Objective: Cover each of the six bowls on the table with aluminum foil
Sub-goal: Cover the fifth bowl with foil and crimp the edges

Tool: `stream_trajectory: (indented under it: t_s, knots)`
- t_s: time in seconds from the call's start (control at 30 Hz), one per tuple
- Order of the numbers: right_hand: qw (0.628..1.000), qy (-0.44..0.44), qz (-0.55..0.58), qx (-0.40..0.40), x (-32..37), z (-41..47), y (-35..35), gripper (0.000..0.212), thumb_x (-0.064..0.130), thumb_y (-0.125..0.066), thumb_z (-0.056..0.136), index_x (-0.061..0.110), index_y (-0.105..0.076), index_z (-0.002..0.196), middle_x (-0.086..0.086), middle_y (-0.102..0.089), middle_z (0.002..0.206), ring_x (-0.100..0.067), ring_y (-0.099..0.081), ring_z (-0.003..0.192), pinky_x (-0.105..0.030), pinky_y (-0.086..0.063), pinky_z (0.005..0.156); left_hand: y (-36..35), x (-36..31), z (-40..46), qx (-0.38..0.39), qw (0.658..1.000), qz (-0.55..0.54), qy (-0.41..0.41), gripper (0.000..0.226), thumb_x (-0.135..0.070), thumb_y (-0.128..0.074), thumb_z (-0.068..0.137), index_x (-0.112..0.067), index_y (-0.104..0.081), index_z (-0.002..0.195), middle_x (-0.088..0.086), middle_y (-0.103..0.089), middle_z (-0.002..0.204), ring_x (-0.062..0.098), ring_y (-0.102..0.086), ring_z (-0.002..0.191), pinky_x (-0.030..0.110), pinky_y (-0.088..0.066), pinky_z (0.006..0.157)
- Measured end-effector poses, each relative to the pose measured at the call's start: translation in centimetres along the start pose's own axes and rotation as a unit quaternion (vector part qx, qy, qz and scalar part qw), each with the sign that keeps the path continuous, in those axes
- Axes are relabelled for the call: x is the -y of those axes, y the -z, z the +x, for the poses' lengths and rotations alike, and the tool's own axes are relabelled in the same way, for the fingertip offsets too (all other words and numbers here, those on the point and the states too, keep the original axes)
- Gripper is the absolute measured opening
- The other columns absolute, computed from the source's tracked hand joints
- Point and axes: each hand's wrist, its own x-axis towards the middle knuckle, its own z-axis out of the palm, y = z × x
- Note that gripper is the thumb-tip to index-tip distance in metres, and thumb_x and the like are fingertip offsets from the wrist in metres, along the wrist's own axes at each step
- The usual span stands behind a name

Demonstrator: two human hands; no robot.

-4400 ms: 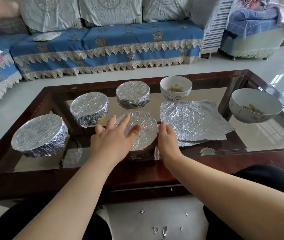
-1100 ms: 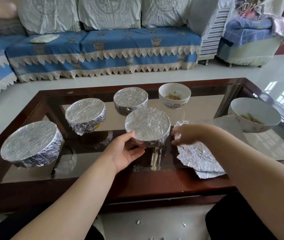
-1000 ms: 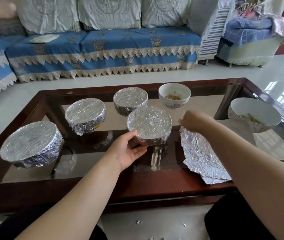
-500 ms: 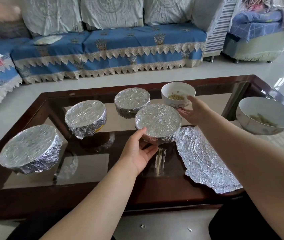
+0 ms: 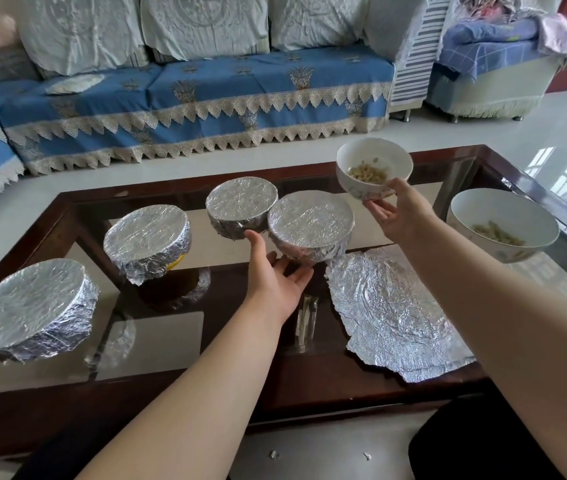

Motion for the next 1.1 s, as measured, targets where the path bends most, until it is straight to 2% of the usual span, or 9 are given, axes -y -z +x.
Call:
stream_trajectory:
  t_s: [0.2,0.27,0.43,0.53,0.67,0.77,0.9,1.03,1.1]
  knots:
    - [0.998,-0.005,0.040,0.042,2.6,-3.8,1.3,0.040,0.011,-0.066,0.087,0.009,-0.048,0.122,-0.027,-0.063,0.102,-0.036,-0.069,0.098,-0.038,-0.058,0.085,-1.8,1.1,2.4,0.047,0.999,-0.012,0.013,0.099,-0.084,-0.036,0.084,-0.014,-0.023,0.154,0.008,-0.053,0.143,0.048,-0.054,0.120,0.050,-0.046,0.104]
    - [0.997,-0.017,0.043,0.065,2.7,-4.9,1.8,0.045,0.009,-0.066,0.086,0.007,-0.048,0.127,-0.029,-0.063,0.104,-0.037,-0.070,0.095,-0.039,-0.059,0.083,-2.4,1.3,3.5,0.052,0.998,-0.018,0.015,0.101,-0.084,-0.036,0.084,-0.013,-0.023,0.155,0.007,-0.054,0.143,0.050,-0.053,0.121,0.050,-0.047,0.102]
    - [0.993,-0.052,0.019,0.107,2.3,-7.0,2.1,0.047,0.010,-0.066,0.086,0.005,-0.047,0.129,-0.031,-0.064,0.108,-0.037,-0.071,0.091,-0.039,-0.061,0.070,-4.4,1.4,4.6,0.041,0.996,-0.082,0.004,0.093,-0.076,-0.042,0.089,-0.011,-0.022,0.153,0.014,-0.041,0.153,0.051,-0.033,0.139,0.058,-0.029,0.116]
    - [0.990,-0.065,-0.010,0.125,1.9,-8.0,2.1,0.047,0.012,-0.065,0.087,0.005,-0.045,0.129,-0.032,-0.063,0.114,-0.037,-0.069,0.098,-0.040,-0.060,0.073,-4.8,1.0,5.2,0.021,0.994,-0.107,-0.011,0.092,-0.073,-0.046,0.089,-0.012,-0.021,0.152,0.019,-0.038,0.153,0.051,-0.033,0.139,0.060,-0.029,0.115]
    - [0.982,-0.085,-0.069,0.153,0.9,-9.2,1.8,0.042,0.015,-0.062,0.090,0.006,-0.045,0.128,-0.032,-0.062,0.117,-0.035,-0.068,0.097,-0.039,-0.058,0.076,-3.8,0.2,4.5,-0.027,0.999,0.028,-0.012,0.079,-0.066,-0.035,0.098,-0.011,-0.023,0.153,0.017,-0.043,0.152,0.044,-0.046,0.134,0.051,-0.035,0.115]
    - [0.972,-0.113,-0.120,0.169,-0.5,-10.2,1.4,0.035,0.018,-0.060,0.092,0.008,-0.044,0.122,-0.030,-0.063,0.116,-0.033,-0.068,0.086,-0.039,-0.058,0.075,-2.3,-1.2,2.5,-0.064,0.980,0.186,-0.003,0.061,-0.050,-0.029,0.106,-0.009,-0.033,0.151,0.013,-0.053,0.143,0.035,-0.057,0.121,0.044,-0.047,0.098]
    - [0.954,-0.164,-0.176,0.178,-3.8,-12.4,1.0,0.013,0.014,-0.056,0.093,0.011,-0.048,0.103,-0.031,-0.062,0.107,-0.032,-0.068,0.076,-0.035,-0.057,0.070,-0.6,-4.2,-1.7,-0.088,0.949,0.301,-0.004,0.042,-0.045,-0.029,0.107,-0.017,-0.059,0.117,0.010,-0.066,0.115,0.029,-0.064,0.101,0.045,-0.053,0.077]
    - [0.937,-0.220,-0.210,0.174,-7.1,-14.1,1.8,0.031,0.009,-0.053,0.091,0.005,-0.046,0.121,-0.030,-0.060,0.106,-0.033,-0.069,0.071,-0.034,-0.058,0.067,1.6,-6.7,-4.8,-0.050,0.927,0.369,0.045,0.058,-0.062,-0.020,0.103,-0.023,-0.063,0.111,0.015,-0.068,0.107,0.031,-0.066,0.092,0.047,-0.057,0.071]
    - [0.929,-0.229,-0.225,0.182,-8.1,-14.9,2.1,0.024,0.008,-0.050,0.092,0.005,-0.048,0.116,-0.029,-0.060,0.104,-0.034,-0.066,0.079,-0.034,-0.057,0.069,2.7,-7.3,-5.5,-0.031,0.913,0.402,0.065,0.066,-0.068,-0.013,0.100,-0.028,-0.065,0.114,0.014,-0.070,0.109,0.031,-0.068,0.094,0.046,-0.058,0.069]
